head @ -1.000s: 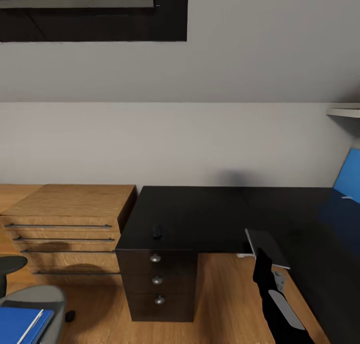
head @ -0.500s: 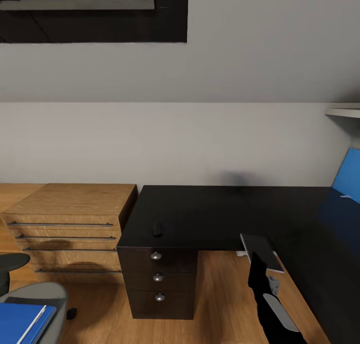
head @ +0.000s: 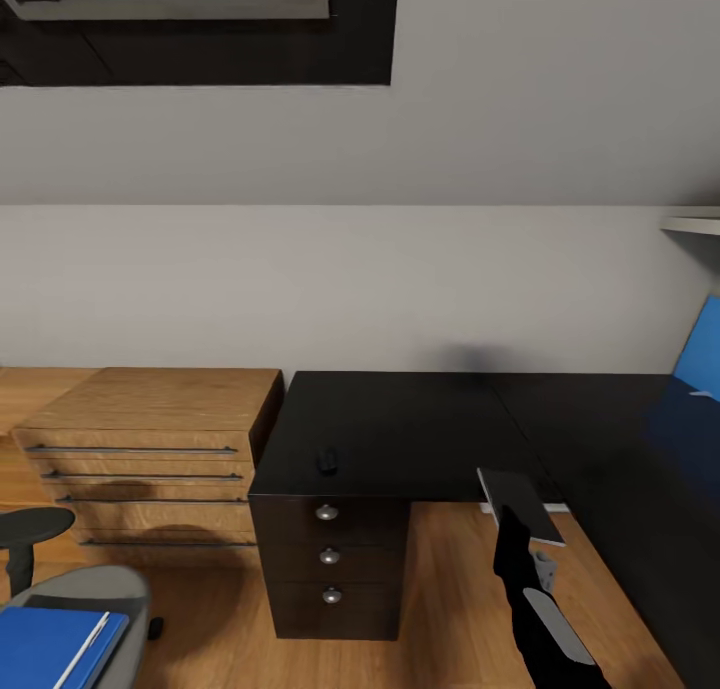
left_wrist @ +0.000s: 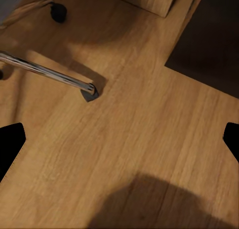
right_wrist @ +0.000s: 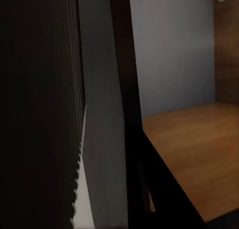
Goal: In the bedroom, organize the workspace by keeping the computer under the desk, ensuring the monitor is on the desk, placing the keyboard on the desk next to the monitor, placing the mouse on the desk next to the keyboard, moving the folder from the swivel chair onto the desk next to the mouse, stacking the notebook on top of the folder with the pen on top of the notebook, and positioning the swivel chair next to the desk.
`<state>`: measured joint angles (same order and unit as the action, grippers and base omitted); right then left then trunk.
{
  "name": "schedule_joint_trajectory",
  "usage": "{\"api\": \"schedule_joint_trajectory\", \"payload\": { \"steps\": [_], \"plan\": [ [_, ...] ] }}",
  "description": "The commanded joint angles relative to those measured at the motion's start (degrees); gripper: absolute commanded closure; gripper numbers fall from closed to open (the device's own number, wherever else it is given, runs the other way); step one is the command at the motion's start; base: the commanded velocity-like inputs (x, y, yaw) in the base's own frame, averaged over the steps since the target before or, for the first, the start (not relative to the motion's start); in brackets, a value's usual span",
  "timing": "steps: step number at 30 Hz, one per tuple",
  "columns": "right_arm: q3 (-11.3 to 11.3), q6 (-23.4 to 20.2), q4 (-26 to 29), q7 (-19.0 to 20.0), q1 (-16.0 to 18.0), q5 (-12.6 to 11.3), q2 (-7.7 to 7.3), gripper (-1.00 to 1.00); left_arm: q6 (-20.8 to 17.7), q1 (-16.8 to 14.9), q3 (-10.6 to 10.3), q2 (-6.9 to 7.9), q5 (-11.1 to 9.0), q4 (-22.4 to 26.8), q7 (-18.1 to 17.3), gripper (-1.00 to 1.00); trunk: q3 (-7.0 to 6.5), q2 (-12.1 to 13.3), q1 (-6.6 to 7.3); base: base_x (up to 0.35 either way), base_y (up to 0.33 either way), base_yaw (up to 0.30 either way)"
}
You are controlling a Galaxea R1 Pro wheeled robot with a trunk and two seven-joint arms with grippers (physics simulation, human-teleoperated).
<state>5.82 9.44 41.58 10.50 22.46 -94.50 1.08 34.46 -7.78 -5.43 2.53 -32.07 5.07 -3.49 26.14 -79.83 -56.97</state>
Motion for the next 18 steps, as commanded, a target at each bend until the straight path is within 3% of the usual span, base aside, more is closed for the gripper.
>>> {"api": "schedule_joint_trajectory", "payload": {
  "steps": [1,18],
  "plan": [
    [0.1,0.0,0.0,0.3,0.0,-0.6,0.05,1.00,0.1,0.0,-0.4,0.02,-0.6,-0.1,-0.3,-1.00,0.06,0.0,0.00,0.000,0.086,0.004],
    [-0.2,0.0,0.0,0.3,0.0,-0.5,0.80,1.00,0.1,0.0,-0.5,0.01,-0.6,-0.1,-0.3,-1.00,-0.36,0.0,0.00,0.000,0.014,0.071]
  ]
}}
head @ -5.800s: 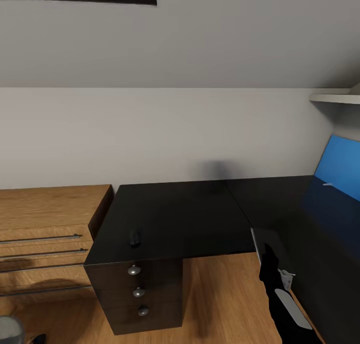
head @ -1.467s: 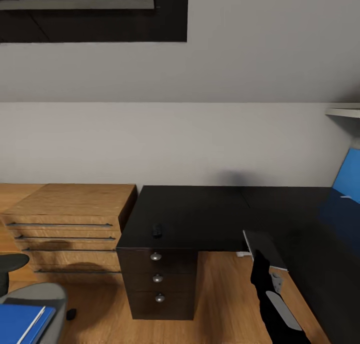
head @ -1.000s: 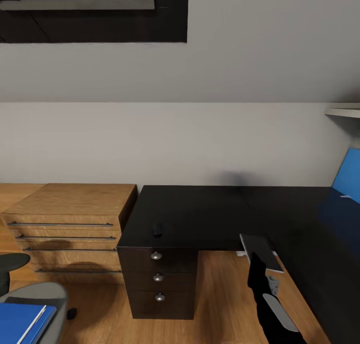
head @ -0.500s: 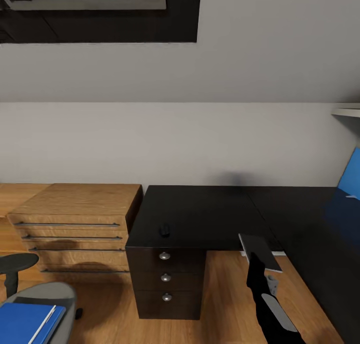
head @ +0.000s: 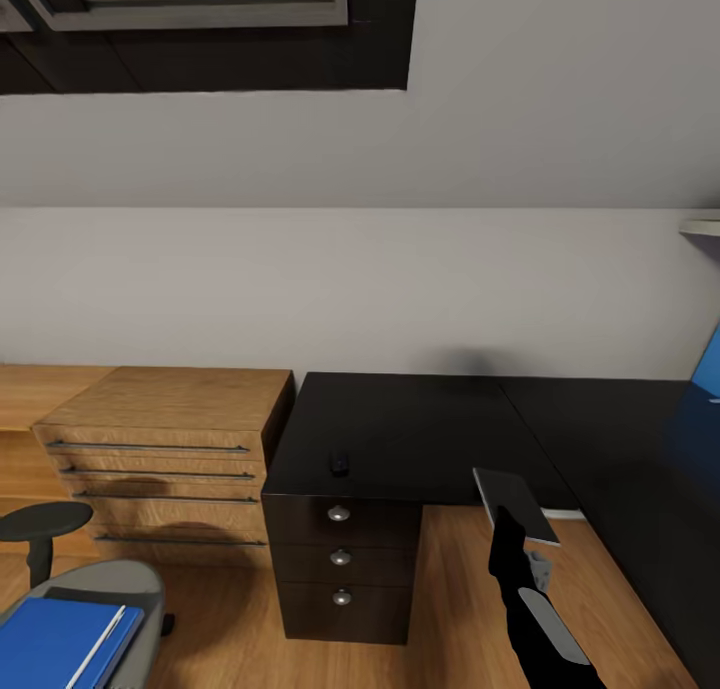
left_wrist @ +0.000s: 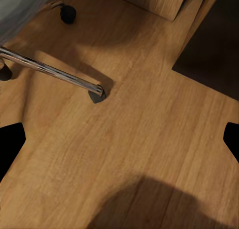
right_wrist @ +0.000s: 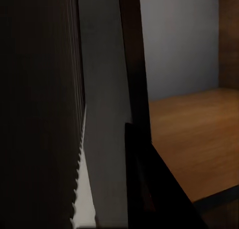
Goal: In the bedroom, organize the workspace by keeping the computer under the desk, ensuring the monitor is on the desk, placing the keyboard on the desk next to the monitor, placing the mouse on the desk next to the keyboard, moving the folder from the swivel chair onto the desk next to the mouse, stacking the notebook on top of the folder with the pen on top of the notebook, and positioning the swivel chair next to the desk.
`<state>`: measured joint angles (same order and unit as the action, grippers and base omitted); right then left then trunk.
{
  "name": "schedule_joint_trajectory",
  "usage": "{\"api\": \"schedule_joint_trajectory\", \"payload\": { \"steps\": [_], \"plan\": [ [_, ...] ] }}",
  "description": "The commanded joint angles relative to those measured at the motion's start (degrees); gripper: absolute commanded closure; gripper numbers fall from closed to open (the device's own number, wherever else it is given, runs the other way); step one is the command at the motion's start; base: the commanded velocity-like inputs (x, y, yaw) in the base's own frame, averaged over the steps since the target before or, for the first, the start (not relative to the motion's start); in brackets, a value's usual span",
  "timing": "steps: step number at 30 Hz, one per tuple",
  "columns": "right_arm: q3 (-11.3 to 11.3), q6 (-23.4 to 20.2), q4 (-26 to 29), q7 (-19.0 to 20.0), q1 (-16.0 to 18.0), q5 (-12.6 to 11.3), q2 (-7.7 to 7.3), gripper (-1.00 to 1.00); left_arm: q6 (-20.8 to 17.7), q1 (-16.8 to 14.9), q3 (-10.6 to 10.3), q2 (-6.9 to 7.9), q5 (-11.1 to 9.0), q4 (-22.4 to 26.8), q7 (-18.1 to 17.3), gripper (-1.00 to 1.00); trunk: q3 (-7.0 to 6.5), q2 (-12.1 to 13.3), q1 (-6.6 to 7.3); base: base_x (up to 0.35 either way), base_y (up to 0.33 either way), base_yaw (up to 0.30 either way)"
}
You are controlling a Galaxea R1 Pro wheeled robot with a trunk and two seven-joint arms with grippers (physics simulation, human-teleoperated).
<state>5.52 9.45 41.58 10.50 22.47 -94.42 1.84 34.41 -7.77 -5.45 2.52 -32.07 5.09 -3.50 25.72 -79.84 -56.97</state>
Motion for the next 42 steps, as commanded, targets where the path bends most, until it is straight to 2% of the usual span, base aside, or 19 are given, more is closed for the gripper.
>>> {"api": "schedule_joint_trajectory", "payload": {
  "steps": [1,15,29,36,42],
  "plan": [
    [0.1,0.0,0.0,0.3,0.0,-0.6,0.05,1.00,0.2,0.0,-0.4,0.02,-0.6,-0.1,-0.3,-1.00,0.03,0.0,0.00,0.000,0.001,0.094],
    [-0.1,0.0,0.0,0.3,0.0,-0.5,0.03,1.00,0.2,0.0,-0.4,-0.03,-0.6,-0.1,-0.3,-1.00,-0.25,0.0,0.00,0.000,0.000,0.099],
    [-3.0,-0.2,0.0,0.3,0.0,0.0,-0.31,1.00,0.2,0.0,-0.4,-0.05,-0.6,-0.1,-0.3,-1.00,-0.26,0.0,0.00,0.000,0.000,0.011],
    [-3.2,-0.2,0.0,0.3,0.0,3.6,-0.29,1.00,0.2,0.0,-0.5,-0.04,-0.6,-0.1,-0.3,-1.00,-0.26,0.0,0.00,0.000,0.000,0.000],
    [-3.2,-0.2,-0.1,0.2,0.0,4.7,-0.10,1.00,0.2,0.0,-0.5,0.00,-0.5,-0.1,-0.3,-1.00,-0.26,0.0,0.00,0.098,0.000,0.000]
  ]
}}
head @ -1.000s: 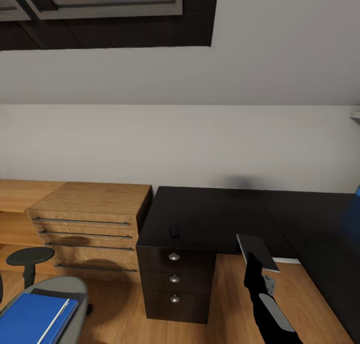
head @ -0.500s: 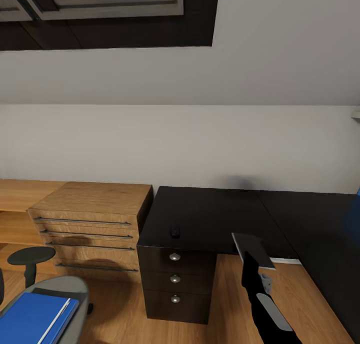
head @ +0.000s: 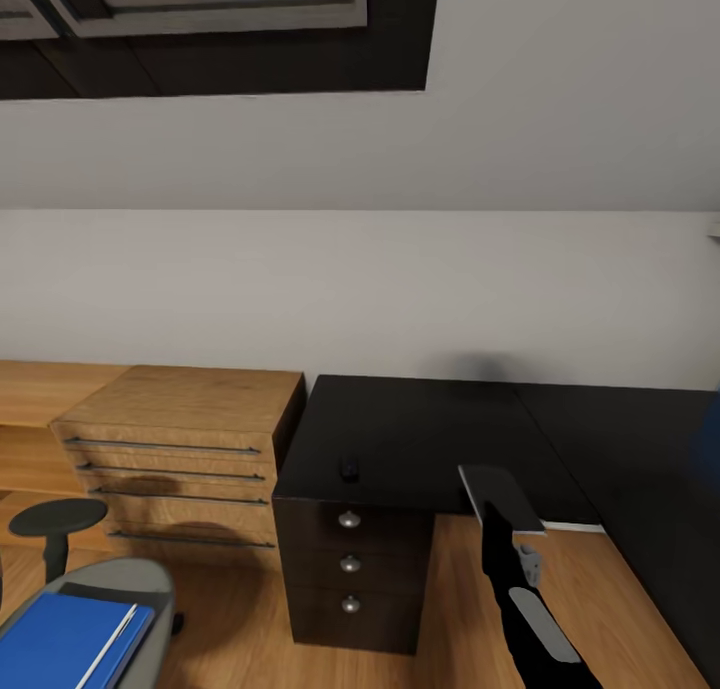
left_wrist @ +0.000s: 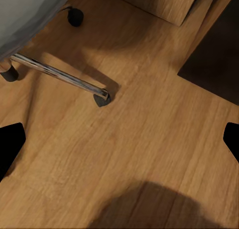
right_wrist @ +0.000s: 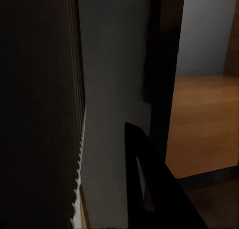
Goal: In the bedroom, organize the workspace by keeping the computer under the desk, ensuring the monitor is on the desk, placing the keyboard on the desk next to the monitor, placing the mouse on the desk next to the keyboard, moving the folder from the swivel chair onto the desk next to the mouse, stacking the notebook on top of the folder with the pen on top of the notebook, and positioning the swivel chair next to the desk.
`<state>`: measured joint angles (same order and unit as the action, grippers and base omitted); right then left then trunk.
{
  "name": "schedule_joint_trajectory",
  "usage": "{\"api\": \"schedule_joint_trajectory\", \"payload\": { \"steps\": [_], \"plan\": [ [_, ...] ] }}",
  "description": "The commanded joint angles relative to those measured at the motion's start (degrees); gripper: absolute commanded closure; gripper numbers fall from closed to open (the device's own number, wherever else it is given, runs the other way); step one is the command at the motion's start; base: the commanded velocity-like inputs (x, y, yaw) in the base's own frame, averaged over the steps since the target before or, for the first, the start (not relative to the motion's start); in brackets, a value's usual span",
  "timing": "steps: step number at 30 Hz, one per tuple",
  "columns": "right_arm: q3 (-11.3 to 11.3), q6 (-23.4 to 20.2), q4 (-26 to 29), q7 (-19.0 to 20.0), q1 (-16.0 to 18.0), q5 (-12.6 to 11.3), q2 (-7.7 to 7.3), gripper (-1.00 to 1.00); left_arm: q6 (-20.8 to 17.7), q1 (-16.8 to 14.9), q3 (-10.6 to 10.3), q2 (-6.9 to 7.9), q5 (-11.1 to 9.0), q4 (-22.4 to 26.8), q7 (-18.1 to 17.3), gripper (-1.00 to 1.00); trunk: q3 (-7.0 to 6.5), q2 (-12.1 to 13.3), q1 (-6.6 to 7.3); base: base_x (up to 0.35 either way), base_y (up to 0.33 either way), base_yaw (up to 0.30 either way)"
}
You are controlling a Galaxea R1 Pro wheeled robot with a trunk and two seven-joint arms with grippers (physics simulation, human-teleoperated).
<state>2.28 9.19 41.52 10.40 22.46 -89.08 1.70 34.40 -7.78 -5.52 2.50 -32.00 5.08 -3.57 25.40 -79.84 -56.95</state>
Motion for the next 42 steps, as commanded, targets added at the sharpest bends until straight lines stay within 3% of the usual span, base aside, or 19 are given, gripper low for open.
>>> {"api": "schedule_joint_trajectory", "payload": {
  "steps": [1,11,42],
  "plan": [
    [0.1,0.1,0.0,0.3,0.0,-0.5,0.04,1.00,0.2,0.0,-0.4,0.00,-0.6,-0.1,-0.3,-1.00,0.06,0.0,-0.02,0.275,0.000,0.000],
    [0.0,0.0,0.0,0.4,0.0,-0.3,-0.17,1.00,0.1,0.0,-0.5,-0.04,-0.6,-0.1,-0.3,-1.00,0.06,0.0,-0.02,0.153,0.000,0.000],
    [0.2,0.1,-0.1,0.4,0.0,-0.3,-0.07,1.00,0.2,0.0,-0.5,-0.04,-0.5,-0.1,-0.3,-1.00,0.06,0.0,-0.02,0.002,0.000,0.000]
  ]
}}
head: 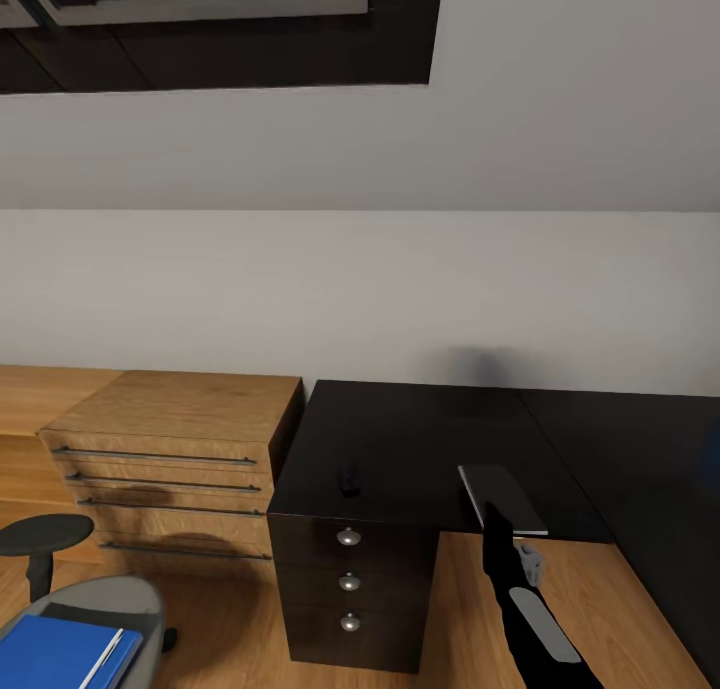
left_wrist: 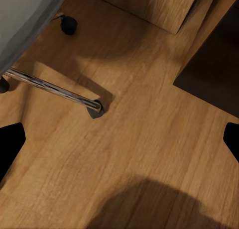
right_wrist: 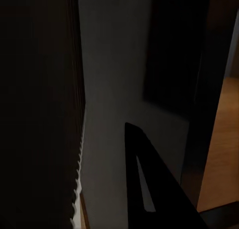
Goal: In the bedroom, organize the workspace by keeping the computer under the desk, ensuring the monitor is on the desk, placing the keyboard on the desk next to the monitor, placing the mouse on the desk next to the keyboard, moving the folder from the swivel chair onto the desk next to the mouse, stacking the notebook on top of the folder with the pen on top of the notebook, and positioning the swivel chair next to the desk.
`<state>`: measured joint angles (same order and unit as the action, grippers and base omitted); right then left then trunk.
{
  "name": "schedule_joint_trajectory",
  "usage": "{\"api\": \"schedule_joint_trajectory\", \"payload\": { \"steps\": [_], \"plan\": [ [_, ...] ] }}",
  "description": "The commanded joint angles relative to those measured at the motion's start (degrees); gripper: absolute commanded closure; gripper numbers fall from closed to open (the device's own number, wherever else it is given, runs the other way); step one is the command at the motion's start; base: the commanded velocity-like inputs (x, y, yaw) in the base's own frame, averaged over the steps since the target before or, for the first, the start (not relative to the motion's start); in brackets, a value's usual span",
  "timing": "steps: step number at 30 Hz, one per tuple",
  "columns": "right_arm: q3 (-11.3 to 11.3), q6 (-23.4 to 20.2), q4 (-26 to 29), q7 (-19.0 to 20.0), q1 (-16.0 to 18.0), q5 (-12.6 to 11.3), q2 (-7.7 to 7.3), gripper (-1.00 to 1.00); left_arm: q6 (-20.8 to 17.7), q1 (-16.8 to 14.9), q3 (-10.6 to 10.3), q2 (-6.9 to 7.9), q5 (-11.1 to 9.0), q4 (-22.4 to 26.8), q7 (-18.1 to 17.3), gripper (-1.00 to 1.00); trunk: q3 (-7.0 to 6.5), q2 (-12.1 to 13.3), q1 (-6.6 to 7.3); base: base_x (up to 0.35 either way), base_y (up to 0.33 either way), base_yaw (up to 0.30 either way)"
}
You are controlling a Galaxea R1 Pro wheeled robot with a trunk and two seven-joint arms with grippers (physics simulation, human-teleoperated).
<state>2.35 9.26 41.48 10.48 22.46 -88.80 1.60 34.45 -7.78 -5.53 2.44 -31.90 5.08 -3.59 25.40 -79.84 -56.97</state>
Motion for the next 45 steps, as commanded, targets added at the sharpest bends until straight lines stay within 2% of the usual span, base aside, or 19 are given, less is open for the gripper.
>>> {"api": "schedule_joint_trajectory", "payload": {
  "steps": [1,43,45],
  "plan": [
    [0.1,0.0,0.0,0.3,0.0,-0.6,0.05,1.00,0.2,0.0,-0.4,0.02,-0.6,-0.1,-0.3,-1.00,0.06,0.0,0.00,0.000,0.000,0.000],
    [0.0,0.1,-2.3,0.4,0.0,-0.4,-0.19,1.00,0.2,0.0,-0.3,0.02,-0.7,-0.1,-0.2,-1.00,0.06,0.0,0.00,-0.031,0.000,0.000],
    [0.0,0.1,-2.3,0.4,0.0,-0.4,-0.19,1.00,0.2,0.0,-0.3,0.02,-0.8,-0.1,-0.2,-1.00,0.42,-0.8,-0.44,-0.001,0.000,0.000]
  ]
}}
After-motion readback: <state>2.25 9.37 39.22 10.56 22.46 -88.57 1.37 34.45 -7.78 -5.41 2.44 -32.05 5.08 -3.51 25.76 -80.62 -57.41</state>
